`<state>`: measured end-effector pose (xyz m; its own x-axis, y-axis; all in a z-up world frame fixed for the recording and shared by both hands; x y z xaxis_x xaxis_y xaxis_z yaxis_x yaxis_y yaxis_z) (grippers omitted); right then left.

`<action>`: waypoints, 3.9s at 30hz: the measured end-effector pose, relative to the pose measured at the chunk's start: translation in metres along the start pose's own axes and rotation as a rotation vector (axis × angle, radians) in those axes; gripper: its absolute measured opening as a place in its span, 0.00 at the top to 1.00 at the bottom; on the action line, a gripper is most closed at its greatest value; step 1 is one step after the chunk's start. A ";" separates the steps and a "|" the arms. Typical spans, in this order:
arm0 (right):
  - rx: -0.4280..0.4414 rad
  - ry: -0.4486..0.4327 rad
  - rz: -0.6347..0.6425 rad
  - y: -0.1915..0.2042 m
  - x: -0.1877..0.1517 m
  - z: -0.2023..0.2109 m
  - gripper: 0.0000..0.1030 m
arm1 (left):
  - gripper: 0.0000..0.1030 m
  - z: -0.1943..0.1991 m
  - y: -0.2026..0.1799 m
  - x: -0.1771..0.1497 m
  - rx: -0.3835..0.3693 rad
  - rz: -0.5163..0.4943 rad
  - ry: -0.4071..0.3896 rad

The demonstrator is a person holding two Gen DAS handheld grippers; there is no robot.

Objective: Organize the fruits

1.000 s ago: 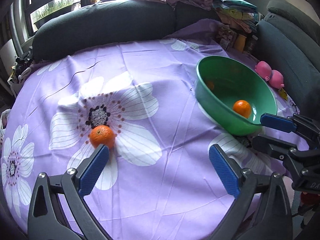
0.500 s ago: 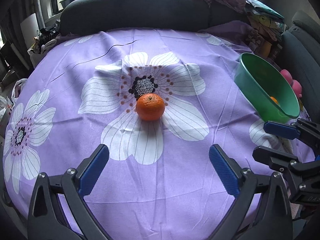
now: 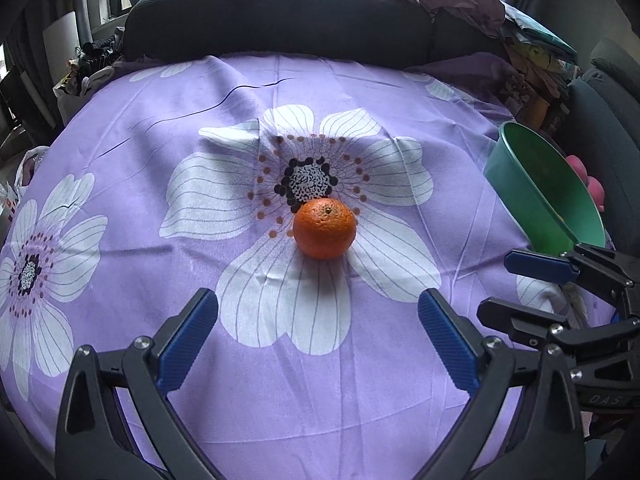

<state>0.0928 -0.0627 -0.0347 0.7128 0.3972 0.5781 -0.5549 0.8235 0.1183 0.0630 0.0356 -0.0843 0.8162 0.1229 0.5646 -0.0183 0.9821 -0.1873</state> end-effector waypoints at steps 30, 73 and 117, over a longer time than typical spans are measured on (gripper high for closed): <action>0.112 0.045 0.097 0.023 0.050 -0.075 0.47 | 0.23 -0.037 0.008 0.039 -0.188 0.036 0.082; -0.047 -0.165 -0.077 -0.068 0.018 0.056 0.57 | 0.58 0.006 -0.181 0.053 -0.388 -0.248 0.017; -0.264 -0.117 -0.189 -0.153 -0.028 0.139 0.33 | 0.01 0.031 -0.202 0.072 -0.011 -0.362 -0.075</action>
<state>0.0985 -0.2555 0.0432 0.7302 0.1908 0.6561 -0.2764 0.9606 0.0282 0.1078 -0.1490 0.0195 0.7236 -0.2220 0.6535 0.2709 0.9622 0.0270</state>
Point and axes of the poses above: each gripper's, at about its wrist camera, not at the fingertips, and z roughly against the way its jaws point, y to its left, x to its top, the point moved 8 cm from there along -z, roughly the way its jaws point, and after that the axes turned 5 degrees about z, right-handed, at the moved point
